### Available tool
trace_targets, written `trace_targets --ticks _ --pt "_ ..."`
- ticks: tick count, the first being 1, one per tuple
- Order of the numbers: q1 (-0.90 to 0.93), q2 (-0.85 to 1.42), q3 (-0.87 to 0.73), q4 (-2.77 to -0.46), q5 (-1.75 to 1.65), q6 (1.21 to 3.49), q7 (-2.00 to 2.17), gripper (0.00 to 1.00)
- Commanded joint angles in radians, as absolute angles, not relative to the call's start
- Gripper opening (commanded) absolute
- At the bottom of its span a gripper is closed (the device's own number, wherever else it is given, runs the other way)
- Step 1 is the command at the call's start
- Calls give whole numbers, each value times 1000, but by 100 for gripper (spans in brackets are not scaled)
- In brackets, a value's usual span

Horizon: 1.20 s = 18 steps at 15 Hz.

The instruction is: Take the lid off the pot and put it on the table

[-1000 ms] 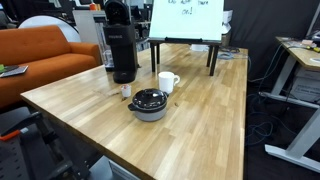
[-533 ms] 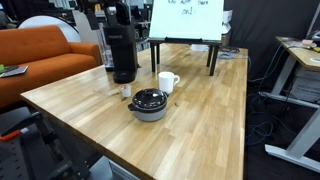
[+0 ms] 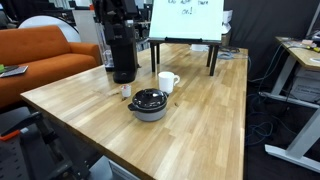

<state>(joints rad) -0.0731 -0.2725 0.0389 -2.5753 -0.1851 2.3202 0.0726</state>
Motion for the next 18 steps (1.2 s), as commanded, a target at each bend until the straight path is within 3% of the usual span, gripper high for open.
trace_targets --ticks 1,18 --pt "-63 -273 29 -2574 -188 2318 75 100" --pt "-65 -136 -43 -2569 -63 2485 -18 100"
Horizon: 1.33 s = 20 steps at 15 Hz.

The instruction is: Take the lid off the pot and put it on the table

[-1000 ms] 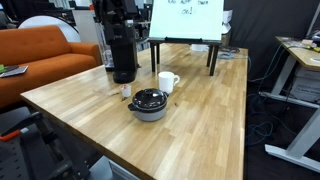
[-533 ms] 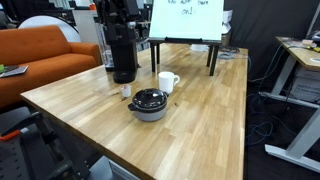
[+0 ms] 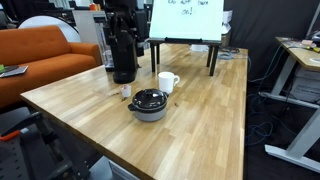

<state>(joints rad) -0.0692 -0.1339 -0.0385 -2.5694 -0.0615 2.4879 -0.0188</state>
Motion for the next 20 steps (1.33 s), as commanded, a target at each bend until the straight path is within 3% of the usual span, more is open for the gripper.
trace_targets --ticks 1,20 --pt "-65 -119 -45 -2564 -57 2495 -22 100" --pt "-64 47 -56 -2497 -23 2590 -123 100"
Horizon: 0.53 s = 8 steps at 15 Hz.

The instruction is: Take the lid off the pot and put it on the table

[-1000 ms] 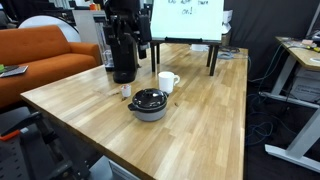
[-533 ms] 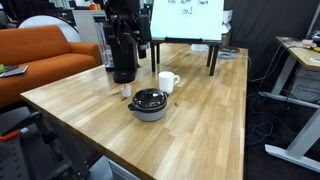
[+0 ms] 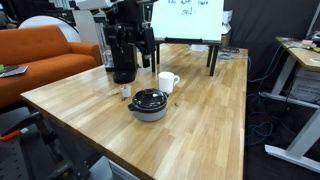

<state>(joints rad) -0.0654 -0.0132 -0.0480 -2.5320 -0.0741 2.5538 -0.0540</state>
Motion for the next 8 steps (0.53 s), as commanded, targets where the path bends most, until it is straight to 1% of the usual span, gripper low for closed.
trace_targets --ticks 1,7,8 --pt "-69 77 -57 -2480 1 2599 -149 100" --pt "-104 236 -56 -2359 42 2581 -223 100" --pt "-94 203 -57 -2394 21 2590 -186 100"
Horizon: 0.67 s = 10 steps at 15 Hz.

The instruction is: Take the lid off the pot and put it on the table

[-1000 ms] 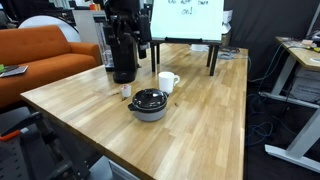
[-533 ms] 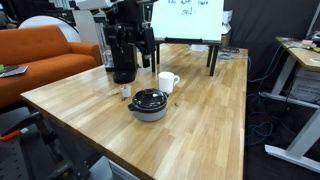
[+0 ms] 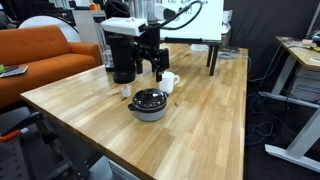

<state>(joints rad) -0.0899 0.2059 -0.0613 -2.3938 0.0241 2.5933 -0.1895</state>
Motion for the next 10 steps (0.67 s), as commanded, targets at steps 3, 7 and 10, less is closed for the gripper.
trace_targets --ticks 3,7,10 --pt "-95 220 -55 -2384 21 2590 -186 100" --pt "-88 202 -60 -2390 5 2596 -171 100" --pt "-87 201 -65 -2386 -8 2602 -149 100"
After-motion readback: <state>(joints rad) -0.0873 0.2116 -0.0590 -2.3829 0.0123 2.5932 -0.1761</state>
